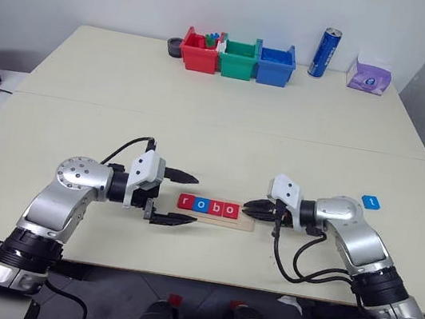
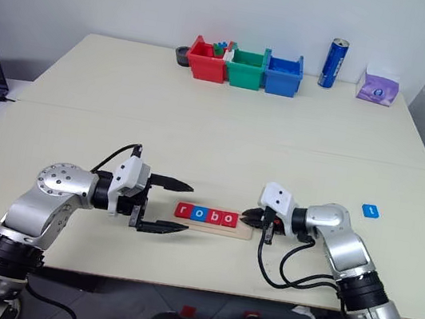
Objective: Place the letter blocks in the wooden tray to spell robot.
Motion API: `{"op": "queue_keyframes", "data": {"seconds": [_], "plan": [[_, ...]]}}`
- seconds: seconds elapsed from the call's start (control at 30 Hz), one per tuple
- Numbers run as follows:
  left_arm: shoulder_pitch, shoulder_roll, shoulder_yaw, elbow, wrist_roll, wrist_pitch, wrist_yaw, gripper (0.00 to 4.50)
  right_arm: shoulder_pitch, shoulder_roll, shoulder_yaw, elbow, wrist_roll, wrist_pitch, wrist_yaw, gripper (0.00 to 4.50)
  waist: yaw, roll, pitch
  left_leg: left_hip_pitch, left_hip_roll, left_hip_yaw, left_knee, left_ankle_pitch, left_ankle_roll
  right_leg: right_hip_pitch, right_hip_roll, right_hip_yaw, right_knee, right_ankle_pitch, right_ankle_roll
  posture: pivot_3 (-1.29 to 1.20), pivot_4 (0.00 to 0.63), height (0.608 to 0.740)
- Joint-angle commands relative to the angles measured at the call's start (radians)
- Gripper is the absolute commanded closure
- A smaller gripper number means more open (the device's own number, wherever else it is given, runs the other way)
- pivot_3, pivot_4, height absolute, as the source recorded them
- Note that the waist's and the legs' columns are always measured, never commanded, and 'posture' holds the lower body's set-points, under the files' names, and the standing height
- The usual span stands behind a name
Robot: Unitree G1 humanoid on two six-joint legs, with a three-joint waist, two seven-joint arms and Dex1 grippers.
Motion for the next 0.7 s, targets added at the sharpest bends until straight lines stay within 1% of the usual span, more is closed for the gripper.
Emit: {"op": "queue_keyframes", "data": {"seconds": [0.03,0.7], "plan": [[0.006,0.006,0.008,-0.027,-0.004,-0.010,-0.002,0.00,0.003,0.007,0.002,-0.044,-0.001,-0.020,-0.005,4.48,0.000,0.000,0.000,0.000,0.000,0.000,0.000,0.000,0.000,0.000,0.000,0.000,0.000,0.000,0.000,0.00,0.150,0.740],[0.015,0.002,0.005,-0.055,-0.008,0.011,0.024,0.00,0.016,0.025,0.028,-0.048,-0.032,-0.043,-0.019,4.48,0.001,0.000,0.000,0.000,0.000,0.000,0.000,0.000,0.000,0.000,0.000,0.000,0.000,0.000,0.000,0.00,0.150,0.740]]}}
